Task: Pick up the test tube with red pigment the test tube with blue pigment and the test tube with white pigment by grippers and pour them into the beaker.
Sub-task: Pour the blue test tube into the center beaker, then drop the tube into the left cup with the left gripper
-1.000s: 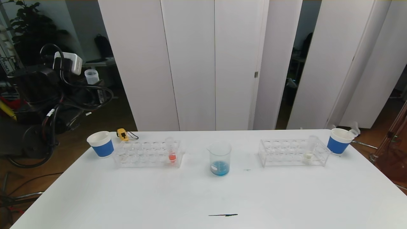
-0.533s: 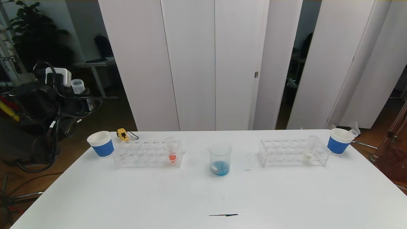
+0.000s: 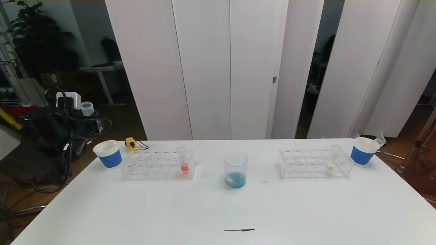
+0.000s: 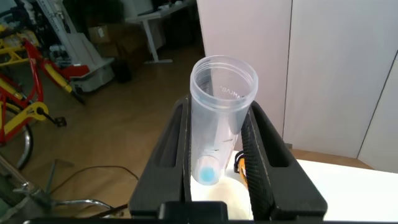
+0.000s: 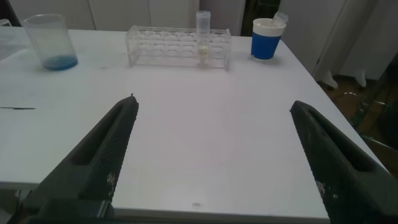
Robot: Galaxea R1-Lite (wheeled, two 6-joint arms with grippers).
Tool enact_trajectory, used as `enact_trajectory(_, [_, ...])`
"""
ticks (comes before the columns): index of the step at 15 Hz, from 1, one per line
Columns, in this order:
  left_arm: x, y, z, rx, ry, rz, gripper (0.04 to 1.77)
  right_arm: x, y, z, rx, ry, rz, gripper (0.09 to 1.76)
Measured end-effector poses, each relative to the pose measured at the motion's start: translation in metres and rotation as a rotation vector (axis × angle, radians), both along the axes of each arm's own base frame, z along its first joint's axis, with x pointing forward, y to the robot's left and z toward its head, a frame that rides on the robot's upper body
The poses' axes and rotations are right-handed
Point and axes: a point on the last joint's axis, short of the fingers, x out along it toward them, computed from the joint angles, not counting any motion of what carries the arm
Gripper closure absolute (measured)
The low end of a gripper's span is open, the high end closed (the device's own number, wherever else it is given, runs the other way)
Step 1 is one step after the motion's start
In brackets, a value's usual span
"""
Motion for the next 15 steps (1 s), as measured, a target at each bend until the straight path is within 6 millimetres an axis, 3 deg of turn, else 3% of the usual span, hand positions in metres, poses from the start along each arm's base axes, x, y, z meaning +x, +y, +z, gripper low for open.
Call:
enact_trajectory(11, [0.012,0.008,-0.063,-0.139,0.137,-0.001,1.24,0.000,0.000,0.000,0.000,0.000,0.000,0.10])
enact_trajectory(15, [0.014,0.008,-0.075,-0.152,0.174,0.001,1.24,0.000,0.000,0.000,0.000,0.000,0.001,0.10])
